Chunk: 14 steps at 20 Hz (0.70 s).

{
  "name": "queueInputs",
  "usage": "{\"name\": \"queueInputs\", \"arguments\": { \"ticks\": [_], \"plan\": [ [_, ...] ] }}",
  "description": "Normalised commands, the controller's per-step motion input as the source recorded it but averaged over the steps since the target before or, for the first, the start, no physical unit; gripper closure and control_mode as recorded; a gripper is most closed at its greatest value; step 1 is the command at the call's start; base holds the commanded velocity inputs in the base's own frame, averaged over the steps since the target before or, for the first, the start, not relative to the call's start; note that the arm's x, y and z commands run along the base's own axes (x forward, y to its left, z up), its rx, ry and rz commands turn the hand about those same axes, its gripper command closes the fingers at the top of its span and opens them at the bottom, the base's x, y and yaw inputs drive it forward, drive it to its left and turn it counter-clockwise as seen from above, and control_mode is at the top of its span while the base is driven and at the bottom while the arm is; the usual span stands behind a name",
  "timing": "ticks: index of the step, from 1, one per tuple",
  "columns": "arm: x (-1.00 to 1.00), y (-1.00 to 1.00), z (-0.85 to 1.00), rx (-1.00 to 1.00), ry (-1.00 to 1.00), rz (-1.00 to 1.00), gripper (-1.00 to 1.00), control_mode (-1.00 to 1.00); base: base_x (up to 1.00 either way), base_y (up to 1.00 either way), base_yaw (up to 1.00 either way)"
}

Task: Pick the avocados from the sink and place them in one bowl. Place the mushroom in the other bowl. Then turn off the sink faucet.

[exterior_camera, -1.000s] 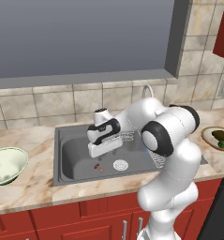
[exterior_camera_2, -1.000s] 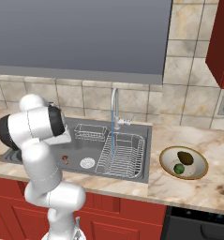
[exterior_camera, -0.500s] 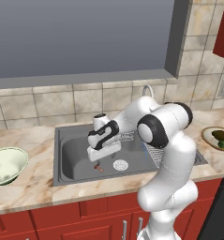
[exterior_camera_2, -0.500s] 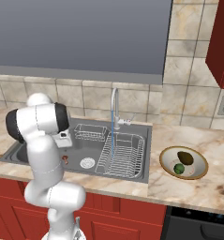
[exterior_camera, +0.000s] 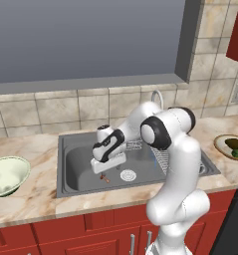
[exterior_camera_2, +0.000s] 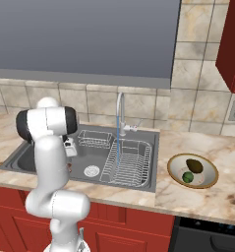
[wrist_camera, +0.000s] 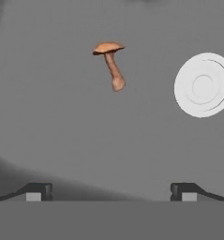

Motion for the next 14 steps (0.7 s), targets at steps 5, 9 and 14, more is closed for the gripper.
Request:
{"name": "queueInputs", "arguments": {
  "ticks": [5,9,14],
  "plan": [
    [0.23,0.01,-0.29,-0.05,0.0,-0.01,-1.0,-1.0,0.0,0.0,0.0],
    [0.32,0.05,-0.31,-0.04,0.0,0.0,-1.0,-1.0,0.0,0.0,0.0],
    [0.38,0.1,-0.29,-0.02,0.0,0.0,-1.0,-1.0,0.0,0.0,0.0]
  ]
}}
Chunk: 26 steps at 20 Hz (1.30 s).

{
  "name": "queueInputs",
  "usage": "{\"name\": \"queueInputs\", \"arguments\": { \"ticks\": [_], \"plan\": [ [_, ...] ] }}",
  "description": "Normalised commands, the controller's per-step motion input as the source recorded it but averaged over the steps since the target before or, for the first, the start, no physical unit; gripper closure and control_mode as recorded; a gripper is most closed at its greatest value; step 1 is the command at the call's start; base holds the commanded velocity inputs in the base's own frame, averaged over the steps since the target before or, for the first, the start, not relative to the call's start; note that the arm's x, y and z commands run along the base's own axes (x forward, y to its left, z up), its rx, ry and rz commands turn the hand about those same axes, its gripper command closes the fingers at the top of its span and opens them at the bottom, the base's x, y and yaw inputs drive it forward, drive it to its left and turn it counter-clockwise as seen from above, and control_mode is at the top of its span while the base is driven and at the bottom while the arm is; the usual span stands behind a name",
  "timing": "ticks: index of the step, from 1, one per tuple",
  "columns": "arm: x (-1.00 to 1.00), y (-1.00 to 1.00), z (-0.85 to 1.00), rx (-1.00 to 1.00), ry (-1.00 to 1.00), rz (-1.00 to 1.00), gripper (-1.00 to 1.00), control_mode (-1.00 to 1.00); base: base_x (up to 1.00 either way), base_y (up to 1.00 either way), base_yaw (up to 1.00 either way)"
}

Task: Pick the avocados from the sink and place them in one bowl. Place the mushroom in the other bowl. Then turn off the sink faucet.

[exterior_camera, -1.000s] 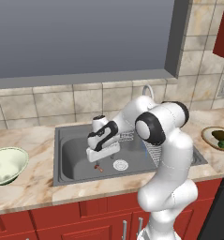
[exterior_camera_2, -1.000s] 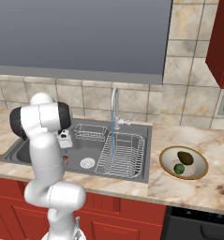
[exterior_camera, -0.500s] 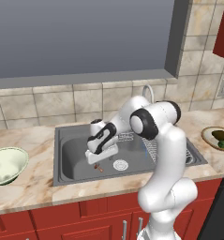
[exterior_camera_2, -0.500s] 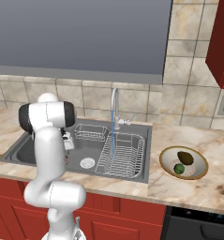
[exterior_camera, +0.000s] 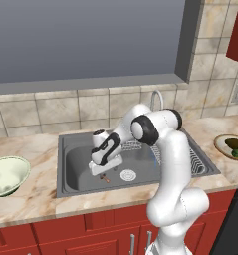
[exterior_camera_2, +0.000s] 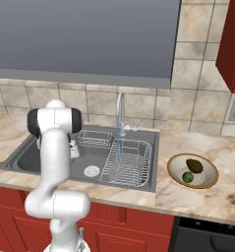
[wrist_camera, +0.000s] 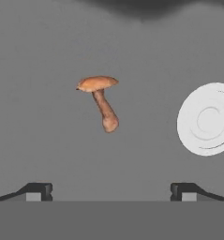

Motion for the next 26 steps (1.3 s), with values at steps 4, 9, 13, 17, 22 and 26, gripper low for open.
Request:
{"name": "queueInputs", "arguments": {
  "ticks": [4,9,13,17,22,26],
  "plan": [
    [0.41,0.15,-0.23,0.0,0.0,0.0,-1.0,-1.0,0.0,0.0,0.0],
    [0.41,0.15,-0.23,0.0,0.0,0.0,-1.0,-1.0,0.0,0.0,0.0],
    [0.35,0.06,-0.29,0.0,0.0,0.0,-1.0,-1.0,0.0,0.0,0.0],
    [0.29,0.04,-0.31,0.0,0.0,0.0,-1.0,-1.0,0.0,0.0,0.0],
    [0.16,0.0,-0.32,0.0,0.0,-0.01,-1.0,-1.0,0.0,0.0,0.0],
    [0.1,0.0,-0.32,0.0,0.0,-0.01,-1.0,-1.0,0.0,0.0,0.0]
  ]
}}
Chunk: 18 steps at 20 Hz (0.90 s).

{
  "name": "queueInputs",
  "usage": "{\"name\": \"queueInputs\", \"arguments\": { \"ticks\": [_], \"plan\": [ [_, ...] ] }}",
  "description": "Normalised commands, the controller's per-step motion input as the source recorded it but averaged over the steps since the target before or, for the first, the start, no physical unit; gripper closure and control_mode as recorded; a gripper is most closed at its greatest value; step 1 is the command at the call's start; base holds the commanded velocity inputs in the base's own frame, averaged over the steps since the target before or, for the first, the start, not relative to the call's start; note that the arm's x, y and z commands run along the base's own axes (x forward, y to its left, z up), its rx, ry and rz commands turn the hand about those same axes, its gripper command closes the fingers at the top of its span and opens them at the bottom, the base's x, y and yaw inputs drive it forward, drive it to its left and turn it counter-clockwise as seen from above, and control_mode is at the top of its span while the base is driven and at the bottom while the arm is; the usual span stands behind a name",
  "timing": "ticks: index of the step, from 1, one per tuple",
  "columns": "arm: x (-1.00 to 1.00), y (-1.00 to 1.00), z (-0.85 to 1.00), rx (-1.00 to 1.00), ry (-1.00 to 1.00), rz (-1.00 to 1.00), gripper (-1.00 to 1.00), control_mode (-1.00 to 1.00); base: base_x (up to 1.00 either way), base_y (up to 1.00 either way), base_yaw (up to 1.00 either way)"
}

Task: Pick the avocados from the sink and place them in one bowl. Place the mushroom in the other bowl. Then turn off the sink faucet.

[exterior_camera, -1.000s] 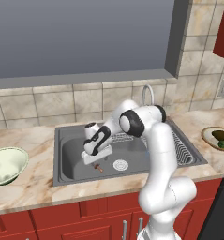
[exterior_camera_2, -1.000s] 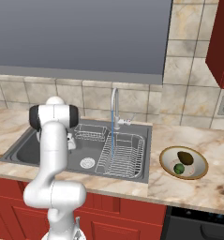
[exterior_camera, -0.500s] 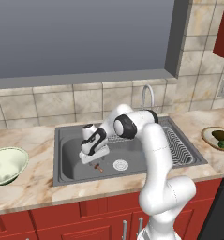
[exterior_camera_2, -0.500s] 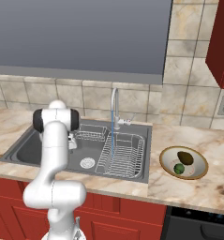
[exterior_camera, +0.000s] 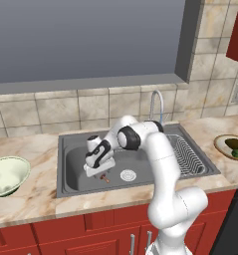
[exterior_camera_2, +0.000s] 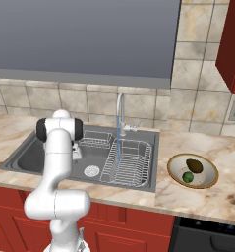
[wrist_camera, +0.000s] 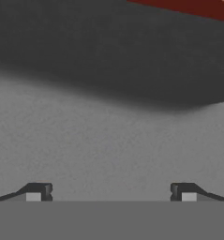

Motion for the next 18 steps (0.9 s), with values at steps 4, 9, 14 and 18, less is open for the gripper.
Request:
{"name": "queueInputs", "arguments": {
  "ticks": [4,9,14,18],
  "plan": [
    [0.0,0.0,-0.22,0.0,0.0,-0.03,-1.0,-1.0,0.0,0.0,0.0],
    [0.0,0.0,-0.16,0.0,0.0,-0.03,-1.0,-1.0,0.0,0.0,0.0],
    [-0.05,-0.05,-0.18,0.0,0.01,-0.05,-1.0,-1.0,0.0,0.0,0.0],
    [-0.23,-0.16,-0.17,0.0,0.02,-0.05,-1.0,-1.0,0.0,0.0,0.0]
  ]
}}
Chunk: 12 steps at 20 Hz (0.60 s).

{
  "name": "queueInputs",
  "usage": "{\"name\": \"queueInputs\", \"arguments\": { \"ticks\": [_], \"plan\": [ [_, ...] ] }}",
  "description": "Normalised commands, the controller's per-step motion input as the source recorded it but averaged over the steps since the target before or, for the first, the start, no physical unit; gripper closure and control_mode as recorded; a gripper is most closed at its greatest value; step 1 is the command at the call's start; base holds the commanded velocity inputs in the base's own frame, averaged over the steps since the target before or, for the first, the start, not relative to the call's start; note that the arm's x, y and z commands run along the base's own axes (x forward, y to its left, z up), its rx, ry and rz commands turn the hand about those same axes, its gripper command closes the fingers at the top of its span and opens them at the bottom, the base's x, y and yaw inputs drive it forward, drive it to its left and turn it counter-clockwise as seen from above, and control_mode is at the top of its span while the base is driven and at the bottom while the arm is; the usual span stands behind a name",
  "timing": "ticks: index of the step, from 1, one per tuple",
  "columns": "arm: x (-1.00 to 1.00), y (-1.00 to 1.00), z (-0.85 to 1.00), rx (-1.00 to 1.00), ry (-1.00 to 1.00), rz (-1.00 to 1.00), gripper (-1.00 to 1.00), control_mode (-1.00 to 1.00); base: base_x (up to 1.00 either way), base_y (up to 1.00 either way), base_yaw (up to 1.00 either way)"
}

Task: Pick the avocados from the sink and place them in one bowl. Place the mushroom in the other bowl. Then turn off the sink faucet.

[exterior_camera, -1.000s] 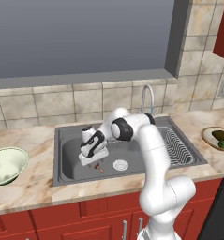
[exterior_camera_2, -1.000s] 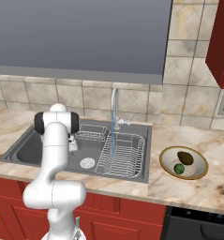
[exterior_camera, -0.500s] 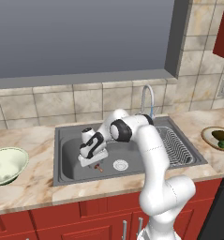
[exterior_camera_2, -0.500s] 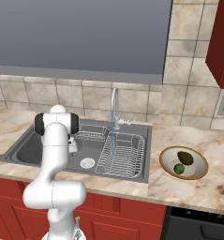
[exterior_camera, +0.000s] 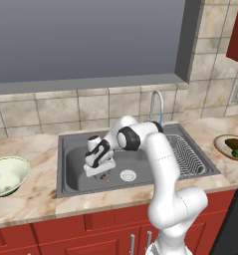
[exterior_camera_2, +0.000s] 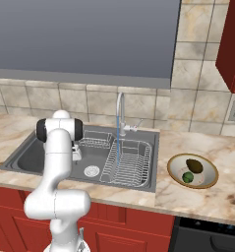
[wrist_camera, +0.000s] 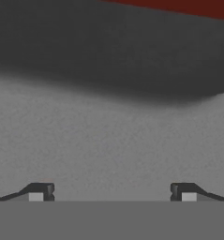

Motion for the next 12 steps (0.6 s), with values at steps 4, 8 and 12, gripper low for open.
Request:
{"name": "queueInputs", "arguments": {
  "ticks": [4,8,12],
  "plan": [
    [-0.36,-0.21,-0.15,0.0,0.01,-0.05,-1.0,-1.0,0.0,0.0,0.0],
    [-0.34,-0.11,-0.11,0.0,0.0,-0.03,-1.0,-1.0,0.0,0.0,0.0],
    [-0.29,-0.14,-0.12,0.0,0.0,-0.03,-1.0,-1.0,0.0,0.0,0.0]
  ]
}}
